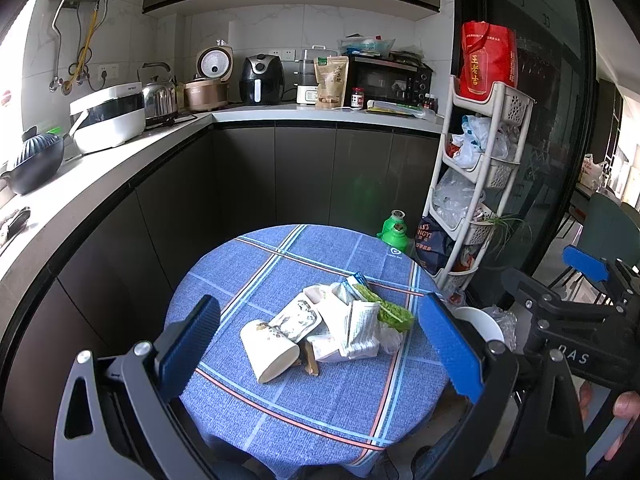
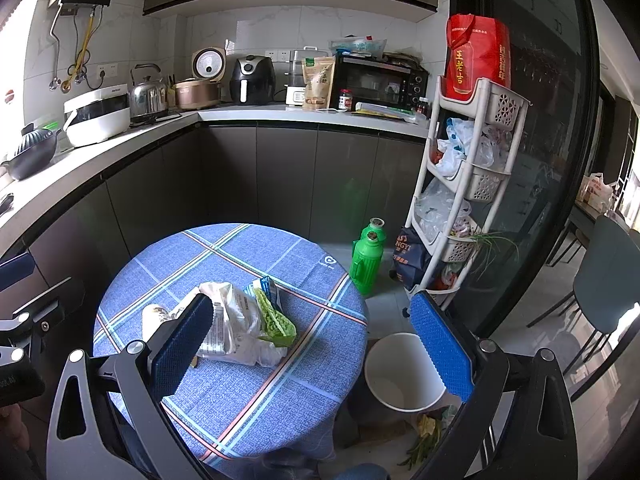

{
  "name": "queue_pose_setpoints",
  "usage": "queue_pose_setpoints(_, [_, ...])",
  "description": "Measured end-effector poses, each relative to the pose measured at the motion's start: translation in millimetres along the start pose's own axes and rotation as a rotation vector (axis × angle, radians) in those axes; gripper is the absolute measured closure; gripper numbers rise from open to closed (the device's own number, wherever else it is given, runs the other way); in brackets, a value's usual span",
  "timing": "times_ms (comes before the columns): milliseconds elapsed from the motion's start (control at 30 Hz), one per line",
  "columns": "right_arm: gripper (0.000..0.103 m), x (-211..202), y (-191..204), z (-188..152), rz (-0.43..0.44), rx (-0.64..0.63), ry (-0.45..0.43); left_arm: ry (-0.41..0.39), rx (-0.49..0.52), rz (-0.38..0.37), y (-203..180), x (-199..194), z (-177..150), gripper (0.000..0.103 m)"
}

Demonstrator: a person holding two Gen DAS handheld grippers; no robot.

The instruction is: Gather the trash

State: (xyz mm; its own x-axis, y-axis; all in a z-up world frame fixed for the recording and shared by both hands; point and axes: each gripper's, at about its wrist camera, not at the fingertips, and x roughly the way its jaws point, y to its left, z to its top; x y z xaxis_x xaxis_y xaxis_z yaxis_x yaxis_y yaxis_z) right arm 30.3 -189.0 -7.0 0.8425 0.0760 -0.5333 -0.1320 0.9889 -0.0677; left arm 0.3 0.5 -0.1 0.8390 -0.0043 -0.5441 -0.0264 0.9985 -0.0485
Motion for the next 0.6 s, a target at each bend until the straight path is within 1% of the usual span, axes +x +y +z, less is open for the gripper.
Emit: queue_pose_setpoints(600, [0.009,0.9,-0.5,-0.8,0.002,0.001,0.002,0.003,0.000,0.001,0.0,0.2,0.0,0.004])
